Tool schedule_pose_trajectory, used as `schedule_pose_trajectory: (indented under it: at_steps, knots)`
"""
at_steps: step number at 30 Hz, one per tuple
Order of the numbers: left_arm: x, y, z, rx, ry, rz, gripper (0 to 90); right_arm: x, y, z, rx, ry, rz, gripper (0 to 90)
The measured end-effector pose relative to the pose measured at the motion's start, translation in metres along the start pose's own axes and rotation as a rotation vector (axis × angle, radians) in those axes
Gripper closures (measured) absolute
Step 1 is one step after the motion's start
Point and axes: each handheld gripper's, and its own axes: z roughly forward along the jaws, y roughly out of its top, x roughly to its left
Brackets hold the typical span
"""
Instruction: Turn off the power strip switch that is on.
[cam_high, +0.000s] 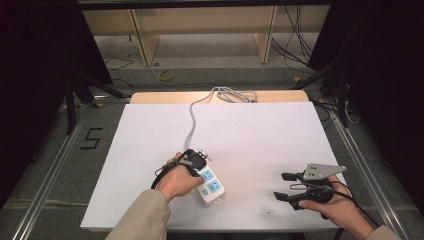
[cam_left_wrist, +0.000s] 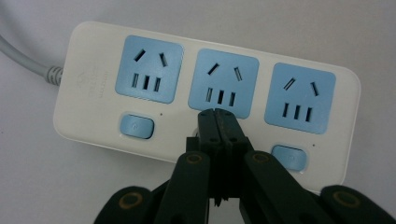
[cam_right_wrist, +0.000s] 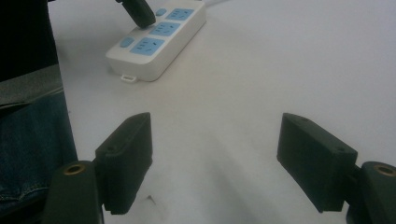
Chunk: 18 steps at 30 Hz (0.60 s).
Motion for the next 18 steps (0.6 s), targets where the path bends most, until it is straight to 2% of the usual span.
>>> schedule_pose_trajectory:
  at_steps: [18]
  knots:
    - [0.0029,-0.0001,-0.0002,-0.002,-0.021,-0.011,89.8,0.0002,0.0001,0.0000,0.000,-0.002,0.000,27.1]
